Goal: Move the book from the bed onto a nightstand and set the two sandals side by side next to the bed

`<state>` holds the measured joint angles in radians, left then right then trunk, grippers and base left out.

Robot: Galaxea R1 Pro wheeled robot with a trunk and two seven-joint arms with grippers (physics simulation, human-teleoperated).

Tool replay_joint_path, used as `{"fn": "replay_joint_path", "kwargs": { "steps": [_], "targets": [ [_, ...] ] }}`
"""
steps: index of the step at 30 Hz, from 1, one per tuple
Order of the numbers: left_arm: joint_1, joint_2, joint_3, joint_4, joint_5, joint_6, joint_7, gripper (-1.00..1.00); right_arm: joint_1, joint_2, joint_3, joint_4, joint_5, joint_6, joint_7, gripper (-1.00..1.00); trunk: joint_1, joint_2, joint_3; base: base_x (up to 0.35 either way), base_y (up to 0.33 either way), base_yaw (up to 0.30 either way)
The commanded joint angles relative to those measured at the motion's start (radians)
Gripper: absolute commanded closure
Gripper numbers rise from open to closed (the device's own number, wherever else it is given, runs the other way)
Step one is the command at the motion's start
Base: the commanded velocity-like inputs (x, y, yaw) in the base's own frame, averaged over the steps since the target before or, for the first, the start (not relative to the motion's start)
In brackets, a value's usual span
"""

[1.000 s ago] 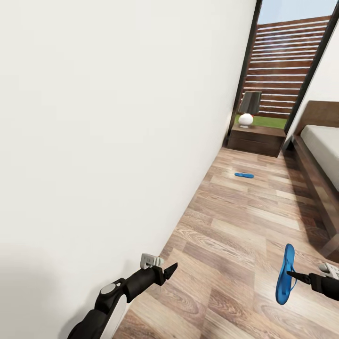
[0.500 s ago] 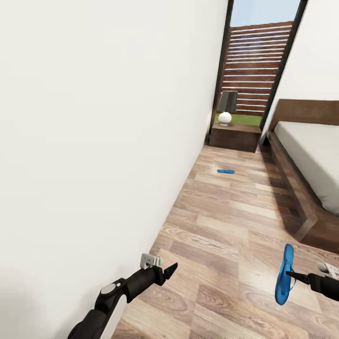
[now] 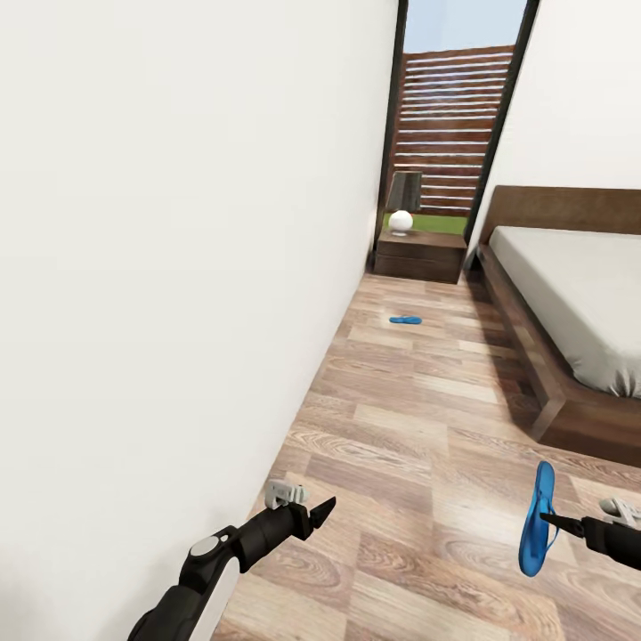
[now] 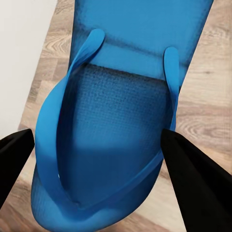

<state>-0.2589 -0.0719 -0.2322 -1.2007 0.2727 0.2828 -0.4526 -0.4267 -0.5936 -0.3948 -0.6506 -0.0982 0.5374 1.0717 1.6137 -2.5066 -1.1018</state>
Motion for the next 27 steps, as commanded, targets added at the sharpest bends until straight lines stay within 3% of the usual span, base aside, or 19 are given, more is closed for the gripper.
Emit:
{"fn": "replay_joint_path", "kwargs": {
  "steps": [1, 2, 3, 4, 5, 7, 8, 10, 17, 21, 27],
  "targets": [
    [0.000, 0.000, 0.001, -0.001, 0.011, 0.010, -0.001, -1.00, -0.001, 0.000, -0.001, 0.001, -0.005, 0.001, 0.001, 1.00, 0.000, 0.000, -0.001, 0.000, 0.000, -0.002],
    [0.000, 0.000, 0.002, -0.001, 0.011, 0.010, -0.001, -1.00, -0.001, 0.001, -0.001, 0.001, -0.005, -0.008, 0.001, 1.00, 0.000, 0.000, -0.001, 0.000, 0.000, -0.001],
    [0.000, 0.002, 0.005, 0.000, 0.011, 0.012, -0.001, -1.00, -0.001, 0.001, -0.001, 0.022, -0.004, -0.087, 0.000, 1.00, 0.000, 0.000, -0.001, 0.000, 0.000, 0.000],
    [0.000, 0.004, 0.007, 0.001, 0.012, 0.013, -0.002, -1.00, -0.001, 0.001, -0.001, 0.043, -0.003, -0.101, 0.000, 1.00, 0.000, 0.000, -0.001, 0.000, 0.000, 0.000],
    [0.002, 0.021, 0.009, 0.003, 0.012, 0.013, -0.004, -1.00, -0.001, 0.002, 0.000, 0.129, -0.003, -0.146, -0.001, 1.00, 0.000, 0.000, -0.001, 0.000, 0.000, 0.000],
    [0.004, 0.045, 0.009, 0.008, 0.013, 0.014, -0.005, -1.00, -0.001, 0.002, 0.000, 0.183, -0.003, -0.192, -0.001, 1.00, 0.000, 0.000, -0.001, 0.000, 0.000, 0.000],
    [0.005, 0.074, 0.008, 0.025, 0.016, 0.013, -0.006, -1.00, -0.001, 0.002, -0.001, 0.233, -0.004, -0.248, -0.001, 1.00, 0.000, 0.000, -0.001, 0.000, 0.000, 0.000],
    [0.006, 0.084, 0.010, 0.038, 0.017, 0.013, -0.007, -1.00, -0.001, 0.002, -0.001, 0.272, -0.005, -0.268, -0.001, 1.00, 0.000, 0.000, -0.001, 0.000, 0.000, 0.000],
    [0.006, 0.086, 0.011, 0.048, 0.016, 0.010, -0.004, -1.00, 0.001, 0.001, -0.001, 0.399, -0.006, -0.288, -0.001, 1.00, 0.000, 0.000, -0.001, 0.000, 0.000, 0.000],
    [0.006, 0.086, 0.011, 0.048, 0.016, 0.011, -0.003, -1.00, 0.002, 0.001, -0.001, 0.476, -0.006, -0.364, 0.001, 1.00, 0.000, 0.000, -0.001, 0.000, 0.000, 0.000],
    [0.007, 0.084, 0.009, 0.049, 0.016, 0.013, -0.005, -1.00, 0.002, 0.001, -0.001, 0.499, -0.006, -0.408, 0.002, 1.00, 0.000, 0.000, -0.001, 0.000, 0.000, 0.000]
  ]
}}
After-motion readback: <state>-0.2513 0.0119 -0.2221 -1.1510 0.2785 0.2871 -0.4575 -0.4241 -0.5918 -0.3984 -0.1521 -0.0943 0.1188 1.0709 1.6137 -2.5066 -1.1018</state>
